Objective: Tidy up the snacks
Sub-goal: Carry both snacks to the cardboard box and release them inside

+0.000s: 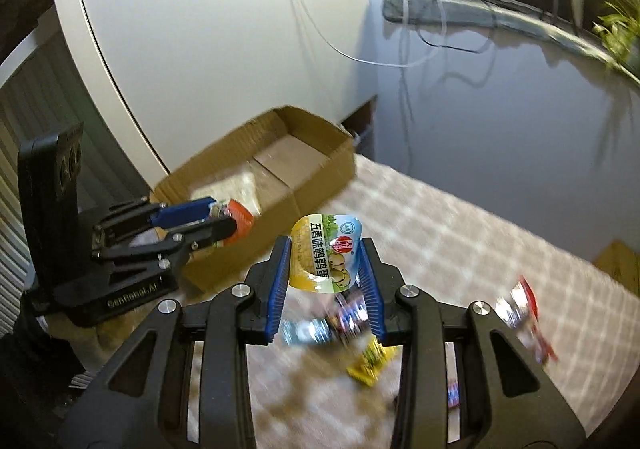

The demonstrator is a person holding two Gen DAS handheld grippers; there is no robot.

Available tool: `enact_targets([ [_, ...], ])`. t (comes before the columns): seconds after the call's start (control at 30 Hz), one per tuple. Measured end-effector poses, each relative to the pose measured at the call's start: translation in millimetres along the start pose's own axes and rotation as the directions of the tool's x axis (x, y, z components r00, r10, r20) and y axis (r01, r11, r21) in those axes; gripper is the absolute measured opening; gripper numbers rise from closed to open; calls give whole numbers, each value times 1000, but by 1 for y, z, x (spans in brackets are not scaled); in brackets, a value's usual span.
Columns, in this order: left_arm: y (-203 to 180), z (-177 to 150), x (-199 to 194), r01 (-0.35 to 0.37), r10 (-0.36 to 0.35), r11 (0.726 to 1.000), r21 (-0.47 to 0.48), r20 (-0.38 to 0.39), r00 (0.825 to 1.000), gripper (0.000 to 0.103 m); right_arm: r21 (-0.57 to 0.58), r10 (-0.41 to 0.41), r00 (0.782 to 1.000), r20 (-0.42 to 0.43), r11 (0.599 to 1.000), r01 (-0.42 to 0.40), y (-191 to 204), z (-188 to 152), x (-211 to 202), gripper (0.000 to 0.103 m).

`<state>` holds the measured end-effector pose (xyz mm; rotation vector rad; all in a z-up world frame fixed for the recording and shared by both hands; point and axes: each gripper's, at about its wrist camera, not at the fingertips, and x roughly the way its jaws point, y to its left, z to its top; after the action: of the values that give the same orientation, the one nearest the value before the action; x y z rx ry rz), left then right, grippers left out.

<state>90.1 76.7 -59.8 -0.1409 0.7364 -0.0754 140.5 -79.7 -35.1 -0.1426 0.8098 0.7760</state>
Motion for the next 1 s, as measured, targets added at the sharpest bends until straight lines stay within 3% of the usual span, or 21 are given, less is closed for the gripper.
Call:
enact_targets([
  [0.27, 44, 18, 7, -54, 54, 997, -56, -4, 999, 29, -56, 32, 999, -16, 998, -33, 25, 46, 52, 35],
  [0.37, 56, 24, 13, -78, 77, 995, -68, -11, 997, 24, -74, 38, 999, -30, 996, -40, 32, 53, 68, 35],
  [0.67, 73, 29, 23, -102, 100, 990, -99, -20, 995, 22, -49, 61, 994, -96, 997, -66, 29, 71, 125, 35],
  [0.77, 75, 29, 21, -112, 111, 988, -103, -19, 994, 22, -58, 55, 992, -110, 996, -62, 30, 70, 135, 46],
  [0.83, 76, 28, 20, -119, 117, 987, -110, -24, 993, 22, -55, 43, 993, -106, 997, -49, 30, 71, 138, 71],
  [1.0, 79, 28, 15, -133, 131, 984, -115, -25, 991, 23, -46, 42, 996, -82, 998, -46, 30, 73, 132, 73],
])
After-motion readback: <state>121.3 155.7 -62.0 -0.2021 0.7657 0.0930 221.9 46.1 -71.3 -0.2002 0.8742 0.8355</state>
